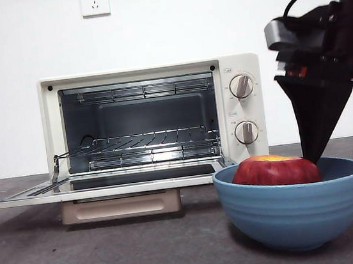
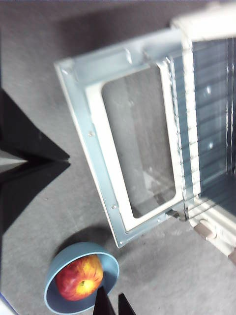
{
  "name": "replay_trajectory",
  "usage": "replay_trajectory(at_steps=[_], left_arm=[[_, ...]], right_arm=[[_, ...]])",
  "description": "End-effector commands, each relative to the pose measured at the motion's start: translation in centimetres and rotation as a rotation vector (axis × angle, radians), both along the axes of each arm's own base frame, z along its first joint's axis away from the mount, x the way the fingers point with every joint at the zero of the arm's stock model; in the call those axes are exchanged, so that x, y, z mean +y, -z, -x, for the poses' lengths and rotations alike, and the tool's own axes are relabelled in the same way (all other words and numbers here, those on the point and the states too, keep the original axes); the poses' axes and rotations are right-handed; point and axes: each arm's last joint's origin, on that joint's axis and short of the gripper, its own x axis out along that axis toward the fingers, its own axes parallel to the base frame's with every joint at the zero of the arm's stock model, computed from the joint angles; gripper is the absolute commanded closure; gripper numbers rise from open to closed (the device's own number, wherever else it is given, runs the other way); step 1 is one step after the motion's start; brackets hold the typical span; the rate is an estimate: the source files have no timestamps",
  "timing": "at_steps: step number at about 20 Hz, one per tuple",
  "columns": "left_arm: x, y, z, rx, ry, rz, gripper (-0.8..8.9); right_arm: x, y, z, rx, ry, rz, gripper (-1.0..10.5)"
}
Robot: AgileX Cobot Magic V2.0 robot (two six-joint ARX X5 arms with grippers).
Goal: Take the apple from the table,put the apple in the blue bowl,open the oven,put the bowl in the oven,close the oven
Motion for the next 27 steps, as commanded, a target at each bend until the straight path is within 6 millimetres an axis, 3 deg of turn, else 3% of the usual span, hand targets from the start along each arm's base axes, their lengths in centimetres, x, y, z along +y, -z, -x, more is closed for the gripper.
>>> replay_trajectory(at_steps=[1, 14, 18, 21, 27], left_arm=[[0.3, -0.5, 0.7, -0.024, -0.009, 0.006, 8.06], [0.5, -0.9, 2.1, -0.034, -0.009, 0.01, 8.06], [0.5, -0.9, 2.1, -0.035, -0.009, 0.01, 8.06], [0.5, -0.9, 2.1, -0.035, -0.008, 0.009, 8.07], [0.5, -0.9, 2.1, -0.038, -0.008, 0.01, 8.06]], right_arm=[[0.5, 0.7, -0.4, 0.017, -0.023, -0.006, 7.0], [1.0, 2.2, 0.2, 0.086, -0.063, -0.024, 9.4], [1.1, 1.9, 0.3, 0.098, -0.065, -0.071, 9.4], [1.3, 0.9, 0.3, 0.073, -0.037, -0.1, 9.4], [3.1, -4.1, -0.7, -0.023, -0.01, -0.203, 9.4]])
